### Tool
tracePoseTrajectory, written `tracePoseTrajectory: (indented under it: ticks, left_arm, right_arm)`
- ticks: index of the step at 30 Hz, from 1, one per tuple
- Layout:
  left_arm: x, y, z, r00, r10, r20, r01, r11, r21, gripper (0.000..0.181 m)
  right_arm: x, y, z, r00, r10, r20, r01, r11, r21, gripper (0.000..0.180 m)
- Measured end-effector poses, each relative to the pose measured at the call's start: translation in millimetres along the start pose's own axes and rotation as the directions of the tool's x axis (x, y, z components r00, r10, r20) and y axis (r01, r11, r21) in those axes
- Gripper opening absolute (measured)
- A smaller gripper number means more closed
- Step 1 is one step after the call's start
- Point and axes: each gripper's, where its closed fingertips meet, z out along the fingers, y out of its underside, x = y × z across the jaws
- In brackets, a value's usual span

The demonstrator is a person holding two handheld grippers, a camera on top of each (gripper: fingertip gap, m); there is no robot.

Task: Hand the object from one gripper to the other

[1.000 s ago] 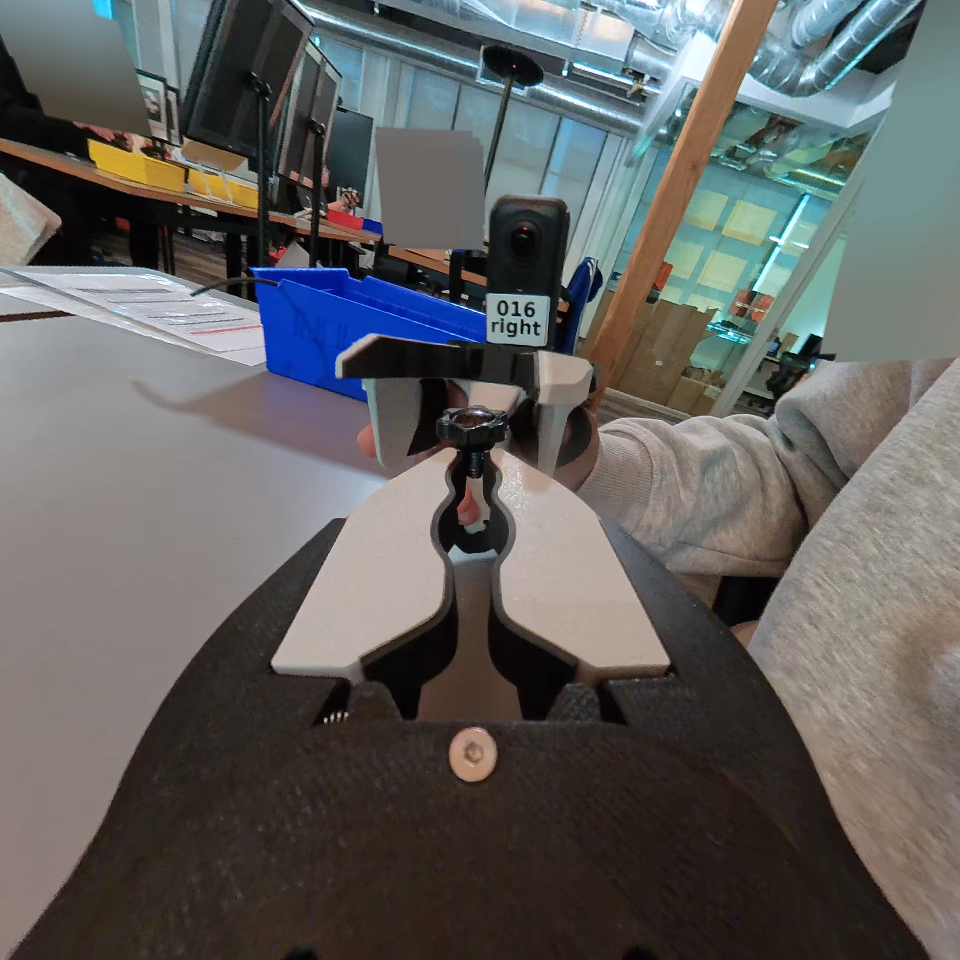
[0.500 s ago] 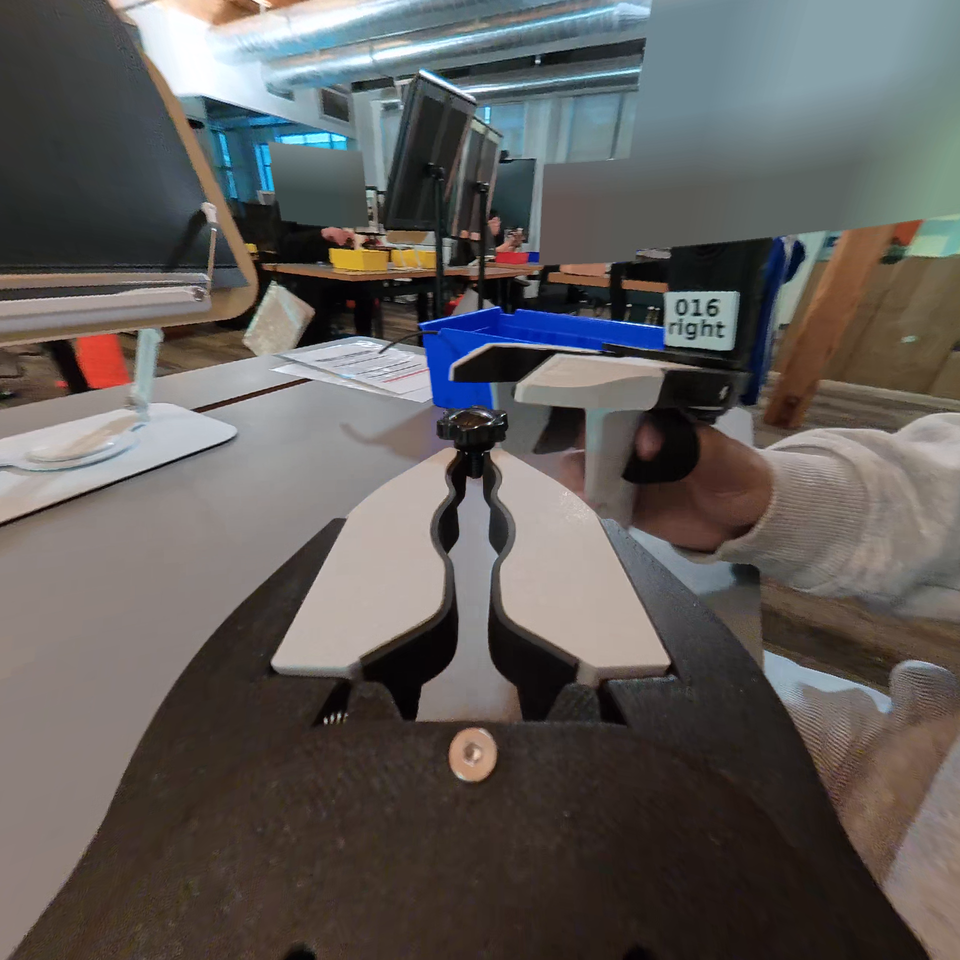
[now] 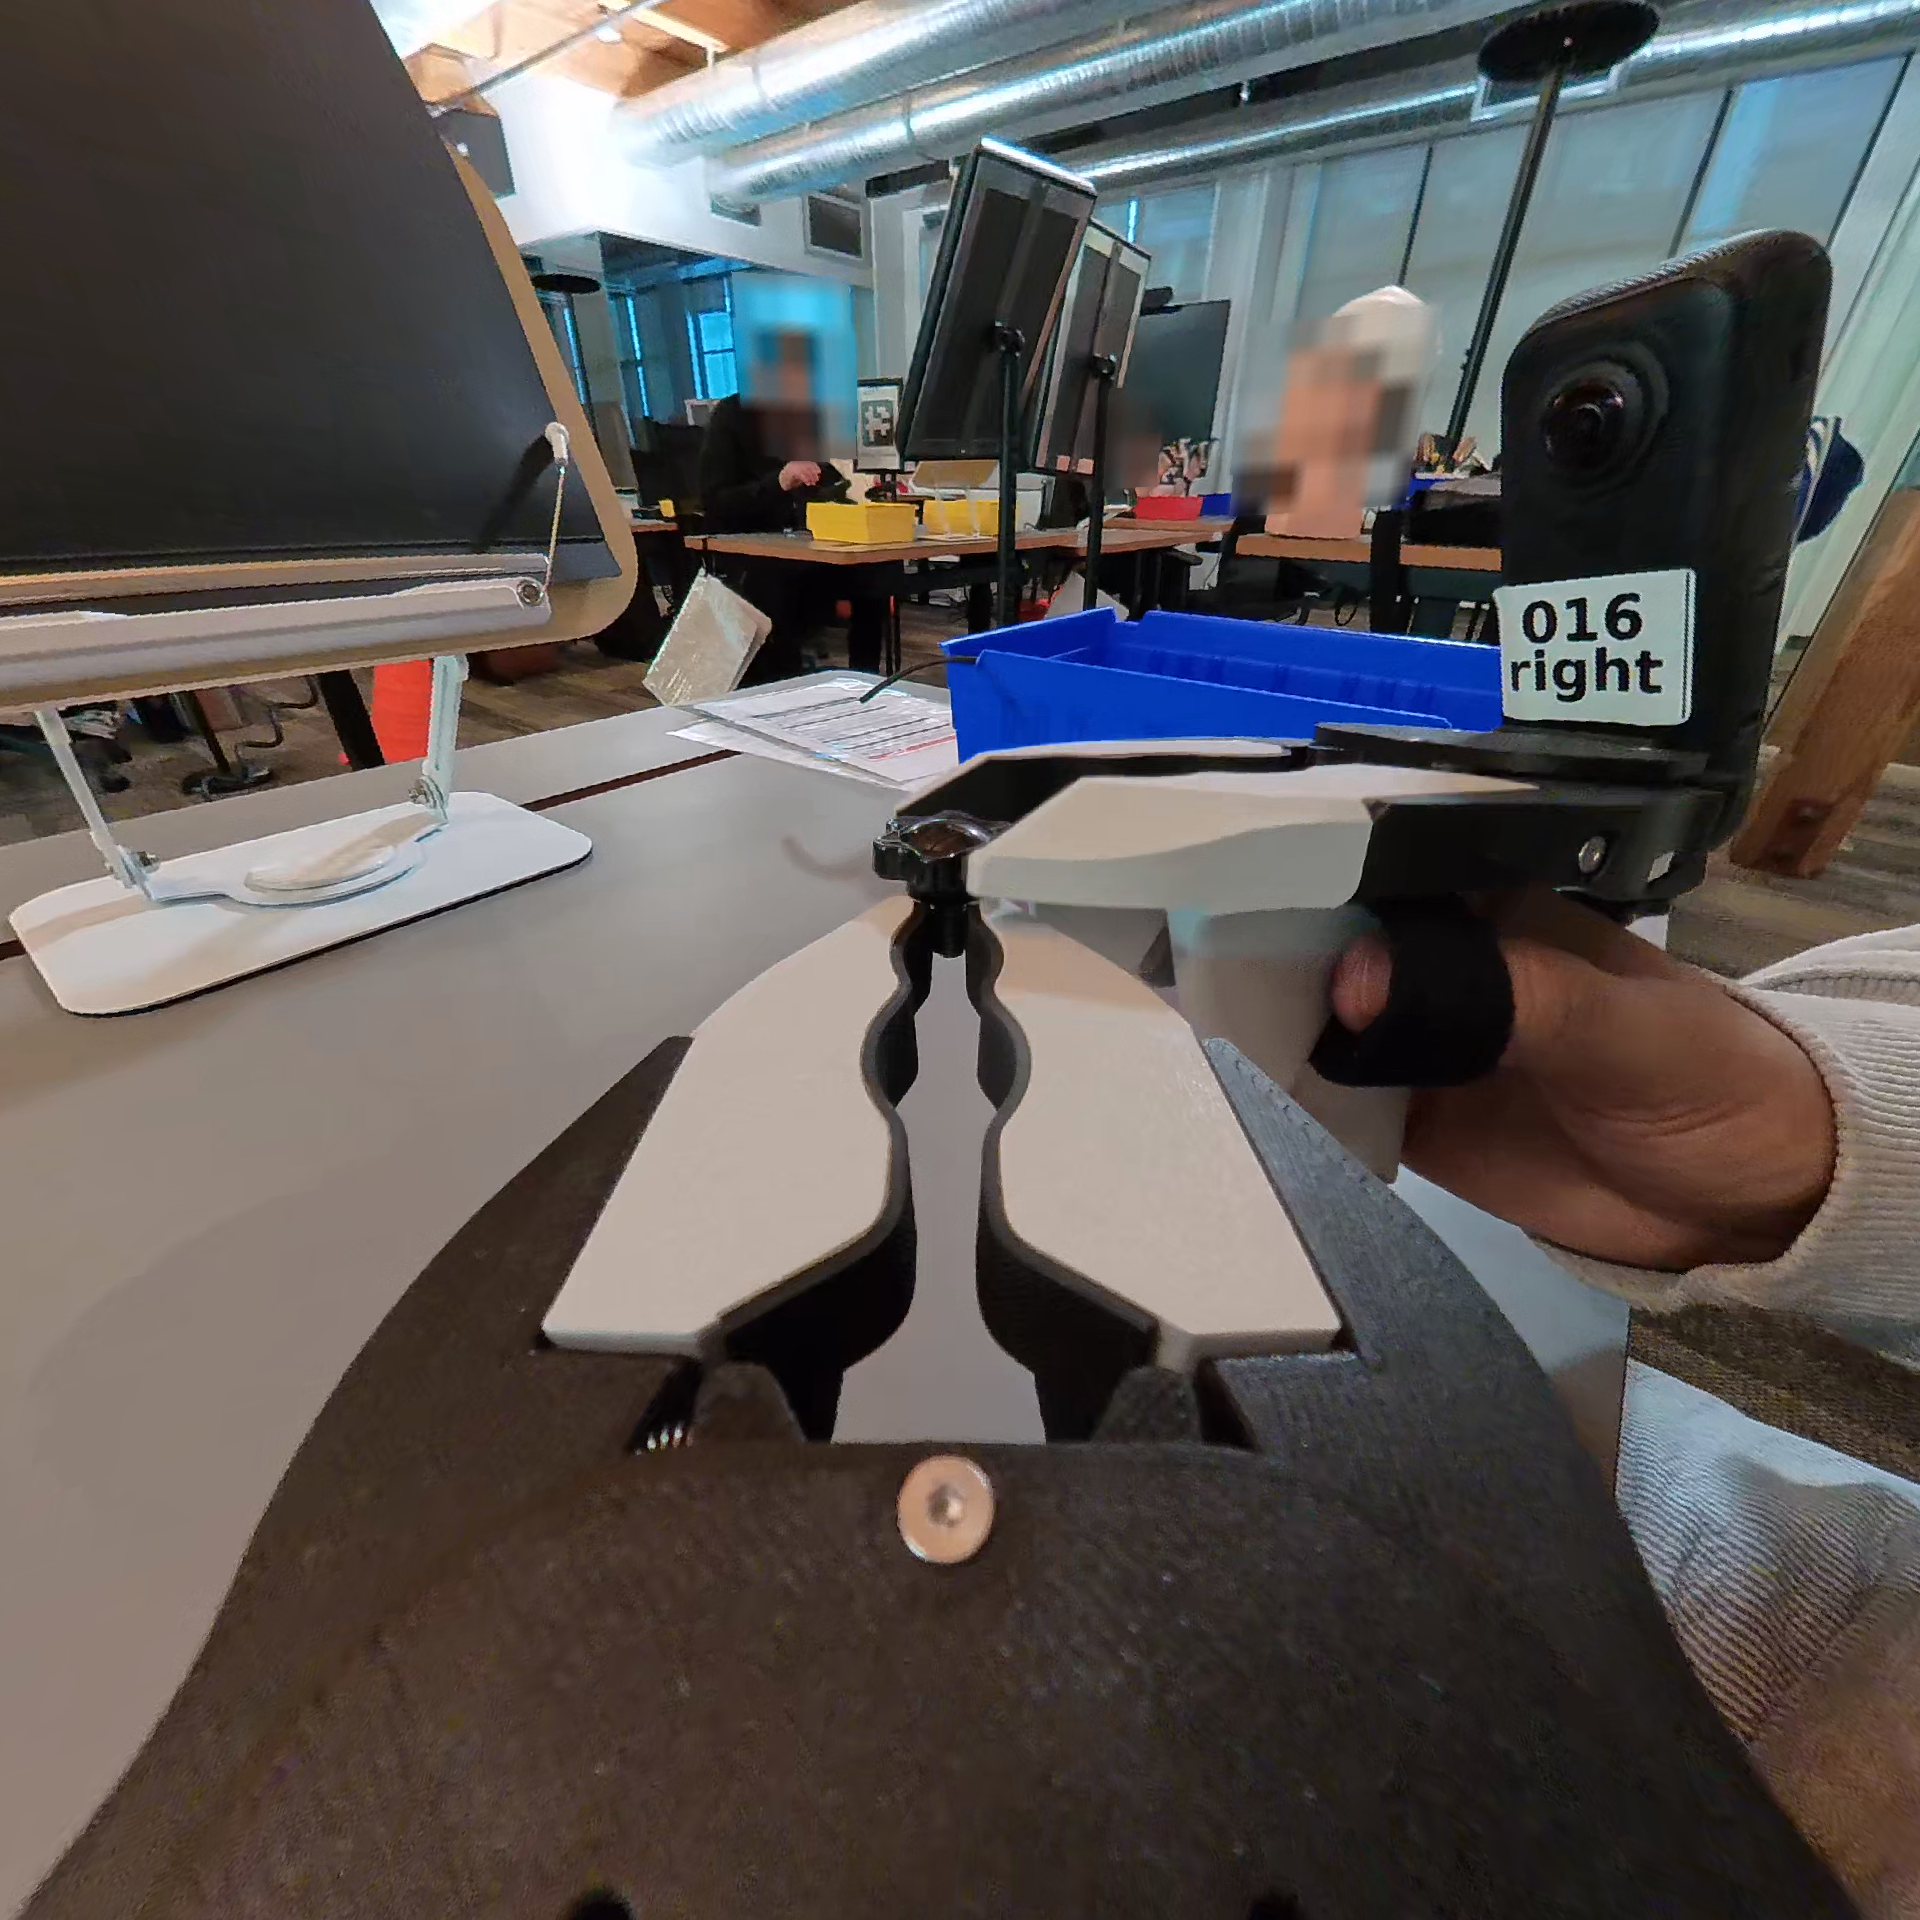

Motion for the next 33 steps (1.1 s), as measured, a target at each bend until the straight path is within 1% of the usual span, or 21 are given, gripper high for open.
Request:
tracePoseTrajectory:
  ticks: [4,13,15,18,20,22,25,27,29,33]
  left_arm:
    - [0.8,1.2,0.4,1.0,-0.008,-0.004,0.008,1.0,-0.003,0.005]
    - [3.6,0.3,1.2,0.999,-0.024,-0.033,0.025,1.0,0.002,0.006]
    - [2.6,0.5,1.9,0.999,-0.038,-0.038,0.038,0.999,0.001,0.015]
    - [-3.1,0.9,1.9,0.998,-0.052,-0.043,0.052,0.999,-0.01,0.02]
    - [-6.1,-1.5,0.4,0.995,-0.071,-0.068,0.071,0.997,-0.001,0.021]
    - [-3.4,-4.9,-0.9,0.983,-0.12,-0.141,0.123,0.992,0.011,0.02]
    - [2.6,-9.6,-3.0,0.94,-0.222,-0.259,0.234,0.972,0.016,0.021]
    - [5.2,-12.2,-4.5,0.911,-0.268,-0.314,0.288,0.957,0.018,0.022]
    - [8.7,-16.1,-6.4,0.886,-0.29,-0.361,0.32,0.947,0.023,0.022]
    - [18.8,-19.0,-9.1,0.85,-0.293,-0.437,0.331,0.944,0.011,0.024]
  right_arm:
    - [-3.0,3.5,1.2,0.999,-0.031,0.014,0.032,0.999,-0.026,0.023]
    - [-3.3,1.1,-0.9,0.996,-0.078,0.042,0.079,0.997,-0.023,0.023]
    - [-0.9,-2.7,-3.6,0.994,-0.093,0.049,0.094,0.996,-0.007,0.023]
    - [-0.9,-8.0,-8.5,0.989,-0.093,0.112,0.091,0.996,0.017,0.023]
    - [-2.8,-6.8,-10.9,0.981,-0.068,0.184,0.068,0.998,0.01,0.023]
    - [-4.2,-5.0,-12.7,0.968,-0.021,0.252,0.022,1.0,-0.001,0.023]
    - [-4.2,-5.7,-15.6,0.943,0.084,0.321,-0.084,0.996,-0.014,0.022]
    - [-5.6,-7.0,-17.6,0.921,0.141,0.363,-0.143,0.99,-0.022,0.023]
    - [-8.5,-7.0,-19.5,0.896,0.178,0.406,-0.179,0.983,-0.037,0.023]
    - [-10.4,-8.9,-22.1,0.857,0.243,0.455,-0.246,0.968,-0.053,0.023]
